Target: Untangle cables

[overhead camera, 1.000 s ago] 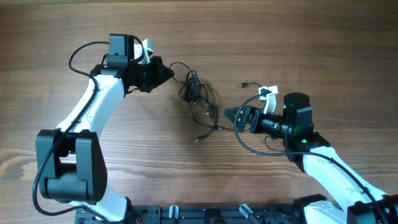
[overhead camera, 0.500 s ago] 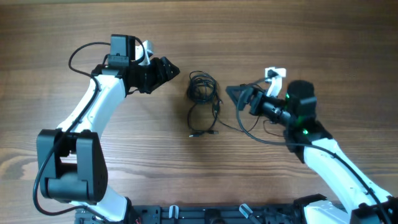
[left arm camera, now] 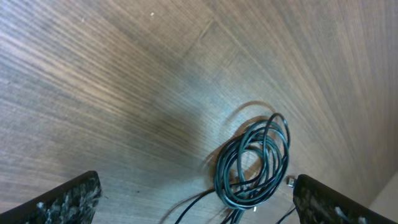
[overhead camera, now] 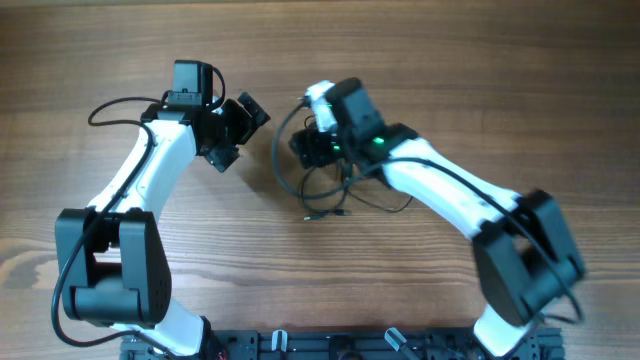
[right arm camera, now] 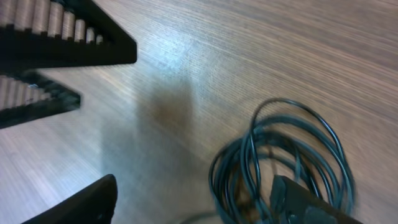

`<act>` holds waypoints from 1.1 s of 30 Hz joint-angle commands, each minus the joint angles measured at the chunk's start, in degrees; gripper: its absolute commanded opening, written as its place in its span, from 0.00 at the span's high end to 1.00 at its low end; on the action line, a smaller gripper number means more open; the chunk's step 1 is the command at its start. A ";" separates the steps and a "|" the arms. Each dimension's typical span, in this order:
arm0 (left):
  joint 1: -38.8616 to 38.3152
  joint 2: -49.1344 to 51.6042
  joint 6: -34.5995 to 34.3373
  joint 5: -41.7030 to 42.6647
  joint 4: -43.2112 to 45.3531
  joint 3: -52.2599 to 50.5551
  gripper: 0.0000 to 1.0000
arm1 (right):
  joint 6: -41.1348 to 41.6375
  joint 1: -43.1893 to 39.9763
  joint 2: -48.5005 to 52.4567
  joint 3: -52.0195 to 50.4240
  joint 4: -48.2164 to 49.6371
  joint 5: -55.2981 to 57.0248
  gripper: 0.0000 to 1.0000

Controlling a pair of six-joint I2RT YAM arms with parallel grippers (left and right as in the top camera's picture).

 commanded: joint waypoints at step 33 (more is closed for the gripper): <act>-6.88 0.11 7.15 0.24 -2.29 0.09 0.00 | 0.50 -3.19 -4.37 12.41 -3.26 -12.11 0.96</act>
